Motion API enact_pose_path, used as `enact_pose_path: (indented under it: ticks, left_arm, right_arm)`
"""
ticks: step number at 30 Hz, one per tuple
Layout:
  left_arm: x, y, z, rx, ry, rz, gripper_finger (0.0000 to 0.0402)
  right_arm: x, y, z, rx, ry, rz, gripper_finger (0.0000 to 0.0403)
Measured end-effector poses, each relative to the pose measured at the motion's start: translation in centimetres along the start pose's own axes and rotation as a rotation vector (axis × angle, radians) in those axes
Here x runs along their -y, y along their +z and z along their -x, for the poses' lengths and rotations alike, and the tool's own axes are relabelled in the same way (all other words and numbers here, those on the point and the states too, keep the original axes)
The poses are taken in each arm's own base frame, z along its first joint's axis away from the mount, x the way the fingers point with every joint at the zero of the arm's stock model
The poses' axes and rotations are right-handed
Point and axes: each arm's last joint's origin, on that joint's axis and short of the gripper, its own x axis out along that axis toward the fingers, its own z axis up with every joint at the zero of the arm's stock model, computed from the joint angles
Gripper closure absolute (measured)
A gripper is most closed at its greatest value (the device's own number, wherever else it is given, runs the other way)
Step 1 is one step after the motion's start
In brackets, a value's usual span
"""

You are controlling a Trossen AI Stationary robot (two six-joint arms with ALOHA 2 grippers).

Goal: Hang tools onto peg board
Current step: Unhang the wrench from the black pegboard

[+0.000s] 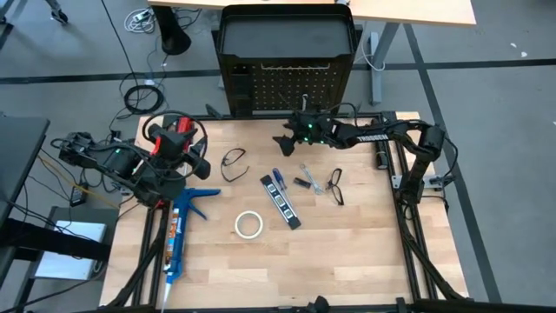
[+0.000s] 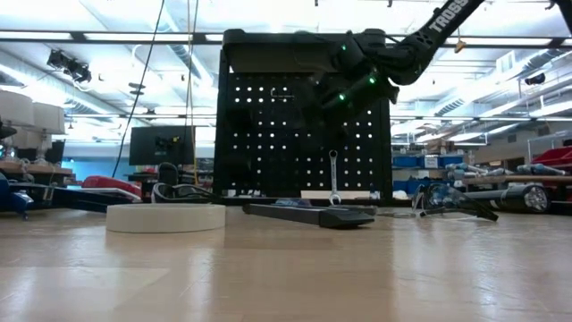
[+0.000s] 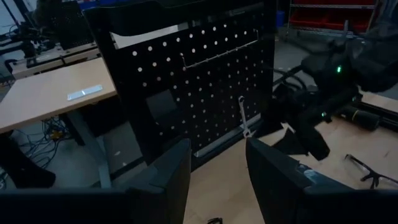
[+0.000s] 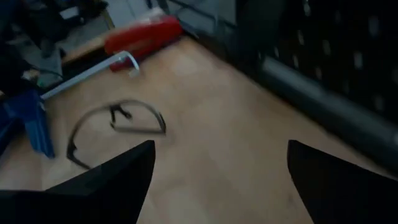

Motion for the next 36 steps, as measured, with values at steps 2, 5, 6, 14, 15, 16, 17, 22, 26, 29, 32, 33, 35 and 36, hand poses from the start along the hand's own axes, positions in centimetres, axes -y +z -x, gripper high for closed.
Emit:
enact_pose_path:
  ticks: [2,5,6,14,15,16,17,22,26,29,32,33,35,36]
  left_arm:
    - [0.0,0.0,0.0,-0.001,0.001,0.007,0.0241]
    - [-0.1,-0.1,0.0,-0.005,0.006,0.011,0.0241]
    - [-0.1,-0.1,0.0,-0.006,0.005,0.012,0.0241]
    - [-0.1,-0.2,0.0,-0.021,-0.008,0.013,0.0241]
    - [-0.1,-0.2,0.0,-0.025,-0.012,0.014,0.0241]
    - [-0.1,-0.2,0.0,-0.028,-0.014,0.014,0.0241]
    - [-0.1,-0.2,0.0,-0.029,-0.015,0.013,0.0241]
    - [-0.1,-0.2,0.0,-0.031,-0.015,0.010,0.0241]
    - [-0.1,-0.3,0.0,-0.033,-0.012,0.000,0.0241]
    - [-0.1,-0.3,0.0,-0.033,-0.011,-0.002,0.0241]
    - [-0.1,-0.3,0.0,-0.035,-0.013,0.006,0.0241]
    - [-0.1,-0.3,0.0,-0.035,-0.013,0.009,0.0241]
    - [-0.1,-0.3,0.0,-0.037,-0.014,0.018,0.0241]
    - [-0.1,-0.3,0.0,-0.037,-0.013,0.022,0.0241]
  right_arm:
    - [0.4,-0.9,0.3,-0.020,-0.013,-0.041,0.0043]
    - [1.1,-1.9,1.1,0.041,-0.034,-0.096,0.0052]
    - [1.4,-2.2,1.4,0.065,-0.053,-0.114,0.0054]
    - [3.7,-4.4,2.8,0.180,-0.298,-0.058,0.0057]
    - [4.1,-4.5,2.9,0.179,-0.332,-0.045,0.0057]
    - [4.6,-4.6,3.0,0.178,-0.356,-0.043,0.0057]
    - [5.2,-4.5,3.0,0.176,-0.376,-0.046,0.0057]
    - [7.5,-4.2,3.0,0.170,-0.443,-0.080,0.0057]
    - [8.7,-3.7,2.2,0.117,-0.415,-0.092,0.0057]
    - [9.2,-3.6,1.4,0.089,-0.396,-0.098,0.0057]
    - [9.6,-2.9,1.0,0.102,-0.391,-0.106,0.0057]
    - [9.8,-2.9,0.8,0.096,-0.383,-0.109,0.0057]
    - [10.2,-3.5,0.5,0.043,-0.364,-0.116,0.0057]
    - [10.3,-3.7,0.3,0.033,-0.356,-0.117,0.0057]
